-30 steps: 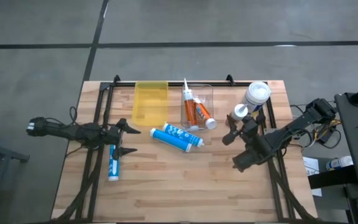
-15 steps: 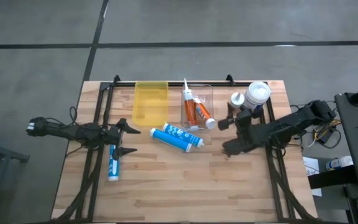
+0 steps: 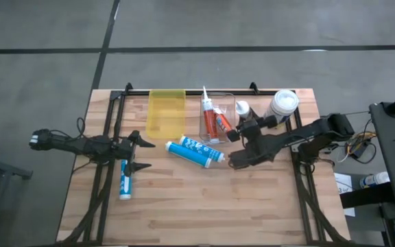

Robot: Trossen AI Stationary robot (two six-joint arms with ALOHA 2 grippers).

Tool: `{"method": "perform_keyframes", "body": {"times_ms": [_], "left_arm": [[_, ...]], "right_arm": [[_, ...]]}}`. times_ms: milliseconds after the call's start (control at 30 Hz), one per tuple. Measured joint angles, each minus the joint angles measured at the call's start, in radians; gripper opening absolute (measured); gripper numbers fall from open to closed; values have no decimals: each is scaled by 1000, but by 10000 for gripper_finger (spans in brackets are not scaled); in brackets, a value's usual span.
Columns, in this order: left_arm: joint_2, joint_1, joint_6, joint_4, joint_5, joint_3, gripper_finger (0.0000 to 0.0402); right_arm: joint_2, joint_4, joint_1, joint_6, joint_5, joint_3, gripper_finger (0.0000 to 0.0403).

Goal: Pick & place silicon tubes, Sealant and Lysol wipes
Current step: Put the orange sealant into the transparent bin

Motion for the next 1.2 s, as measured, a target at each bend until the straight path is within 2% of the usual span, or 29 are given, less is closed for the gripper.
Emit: {"method": "perform_keyframes", "body": {"times_ms": [400, 500, 667, 800, 1000, 1200], "left_arm": [[0, 0, 0, 0, 0, 0, 398], [0, 0, 0, 0, 0, 0, 398], [0, 0, 0, 0, 0, 0, 398], [0, 0, 0, 0, 0, 0, 398], [0, 0, 0, 0, 0, 0, 398], [0, 0, 0, 0, 0, 0, 398]], "right_arm": [[-48, 0, 30, 47, -17, -19, 174], [-50, -1, 25, 112, -5, -21, 174], [-44, 8, -44, 254, 41, -24, 174], [-14, 71, -131, 292, 41, -26, 174], [47, 229, -243, 143, 41, 3, 174], [108, 238, -290, 30, 42, 86, 174]]}}
